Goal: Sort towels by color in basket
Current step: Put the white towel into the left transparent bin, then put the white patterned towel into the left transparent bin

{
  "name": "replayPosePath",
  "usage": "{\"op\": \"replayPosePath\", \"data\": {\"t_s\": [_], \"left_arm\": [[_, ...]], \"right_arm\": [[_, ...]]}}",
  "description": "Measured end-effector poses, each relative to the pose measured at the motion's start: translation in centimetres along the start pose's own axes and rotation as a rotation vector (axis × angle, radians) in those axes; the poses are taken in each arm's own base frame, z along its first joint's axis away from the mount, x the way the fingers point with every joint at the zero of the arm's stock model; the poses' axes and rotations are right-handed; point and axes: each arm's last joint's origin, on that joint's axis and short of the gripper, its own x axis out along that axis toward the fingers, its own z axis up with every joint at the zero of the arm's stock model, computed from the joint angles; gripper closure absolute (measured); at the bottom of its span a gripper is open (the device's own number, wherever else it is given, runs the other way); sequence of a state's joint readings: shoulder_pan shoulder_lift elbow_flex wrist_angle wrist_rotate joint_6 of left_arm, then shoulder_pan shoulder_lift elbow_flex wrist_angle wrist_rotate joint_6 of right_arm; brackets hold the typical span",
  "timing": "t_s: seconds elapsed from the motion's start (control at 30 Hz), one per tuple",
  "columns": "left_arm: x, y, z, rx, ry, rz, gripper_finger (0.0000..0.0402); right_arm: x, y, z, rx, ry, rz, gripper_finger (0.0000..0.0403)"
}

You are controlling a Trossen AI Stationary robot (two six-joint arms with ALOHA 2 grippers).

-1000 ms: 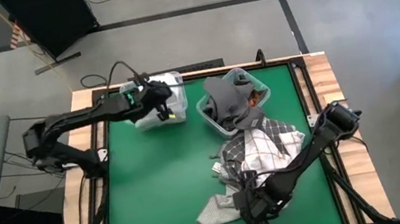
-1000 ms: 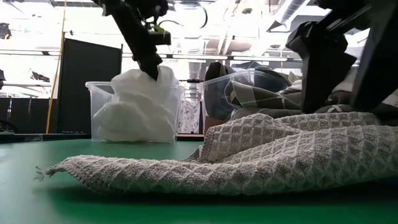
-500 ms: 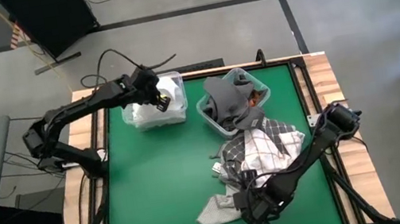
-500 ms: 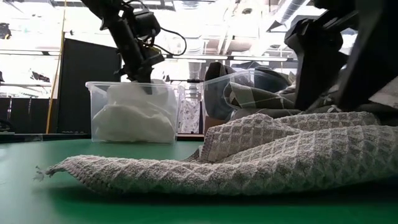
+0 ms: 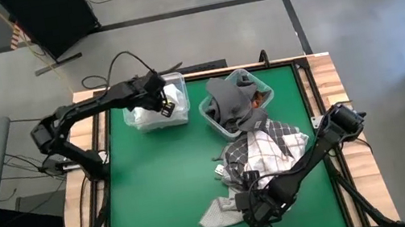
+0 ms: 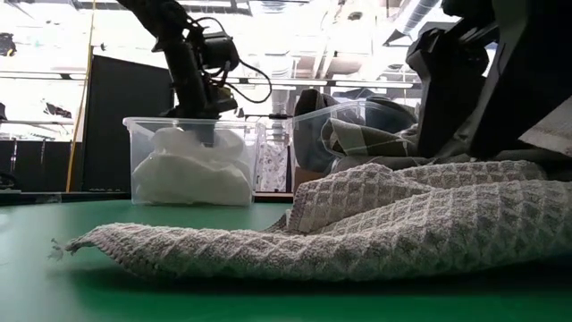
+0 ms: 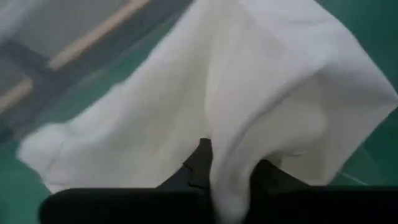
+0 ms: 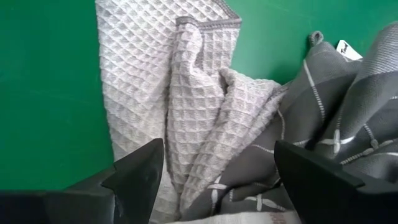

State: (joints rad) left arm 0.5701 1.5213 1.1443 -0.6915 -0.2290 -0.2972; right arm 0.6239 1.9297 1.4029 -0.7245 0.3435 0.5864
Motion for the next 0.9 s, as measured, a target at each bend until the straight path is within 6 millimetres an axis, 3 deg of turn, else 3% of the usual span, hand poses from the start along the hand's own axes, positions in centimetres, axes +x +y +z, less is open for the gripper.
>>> {"op": "replayPosePath", "data": {"t_s": [0.2,0.47,0.7,0.9], "left_arm": [[-1.4,-0.7,0.9,0.045,-0.023,-0.008,0.0265],[-5.2,-2.5,2.3,0.148,-0.032,-0.066,0.0128],[-9.7,-5.0,3.2,0.220,-0.095,-0.132,0.0105],[-12.9,-8.9,2.1,0.364,-0.175,-0.243,0.0108]], "right_arm": [[-0.1,0.2,-0.2,-0.007,0.001,0.003,0.0070],[-0.1,0.3,-0.3,-0.013,0.007,0.000,0.0070],[-0.4,0.4,-1.1,-0.026,0.057,-0.030,0.0070],[-0.8,0.7,-1.5,-0.041,0.028,-0.079,0.0070]]}}
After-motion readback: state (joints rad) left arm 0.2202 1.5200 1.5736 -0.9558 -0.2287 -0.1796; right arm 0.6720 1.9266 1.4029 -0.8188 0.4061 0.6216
